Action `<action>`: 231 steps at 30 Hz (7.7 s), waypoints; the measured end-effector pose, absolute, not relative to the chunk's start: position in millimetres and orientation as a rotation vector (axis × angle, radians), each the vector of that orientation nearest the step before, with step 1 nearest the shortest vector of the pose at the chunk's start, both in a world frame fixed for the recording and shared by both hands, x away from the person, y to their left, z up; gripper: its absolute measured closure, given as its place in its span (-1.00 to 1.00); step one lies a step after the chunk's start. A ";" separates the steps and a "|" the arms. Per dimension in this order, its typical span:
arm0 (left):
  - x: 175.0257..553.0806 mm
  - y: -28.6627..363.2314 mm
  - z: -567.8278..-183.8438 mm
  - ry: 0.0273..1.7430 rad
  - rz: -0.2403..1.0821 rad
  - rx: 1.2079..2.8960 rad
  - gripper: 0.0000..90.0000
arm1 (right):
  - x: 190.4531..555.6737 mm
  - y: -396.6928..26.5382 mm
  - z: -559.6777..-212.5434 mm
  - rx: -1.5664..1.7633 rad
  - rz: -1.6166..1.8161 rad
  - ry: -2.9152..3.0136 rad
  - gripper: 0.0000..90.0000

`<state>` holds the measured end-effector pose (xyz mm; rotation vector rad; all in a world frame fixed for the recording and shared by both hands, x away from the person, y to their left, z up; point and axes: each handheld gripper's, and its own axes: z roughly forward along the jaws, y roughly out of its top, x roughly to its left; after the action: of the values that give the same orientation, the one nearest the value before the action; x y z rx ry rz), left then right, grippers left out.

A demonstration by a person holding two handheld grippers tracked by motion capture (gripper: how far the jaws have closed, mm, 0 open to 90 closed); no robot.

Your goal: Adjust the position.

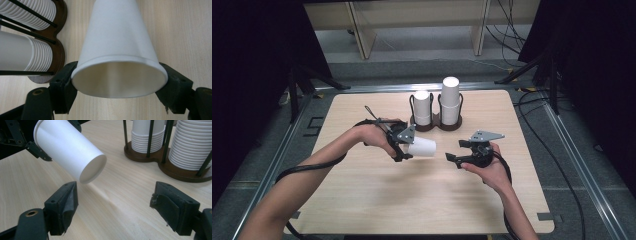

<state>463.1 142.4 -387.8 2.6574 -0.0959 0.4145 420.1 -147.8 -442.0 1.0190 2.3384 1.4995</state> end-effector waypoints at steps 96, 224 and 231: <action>465.6 116.7 -378.6 -0.356 0.262 2.970 -0.44 | 427.1 -71.8 -431.0 0.476 1.247 2.560 -0.46; 458.9 152.4 -375.1 -0.040 0.437 2.413 -0.79 | 416.3 -81.9 -458.6 0.576 1.369 2.332 -0.19; 449.4 170.7 -391.0 0.166 0.553 2.266 -0.76 | 410.1 -102.0 -461.7 0.707 1.426 2.211 -0.20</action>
<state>449.4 170.7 -391.0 2.2660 0.1655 0.5527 410.1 -102.0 -461.7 0.7073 2.2107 1.4263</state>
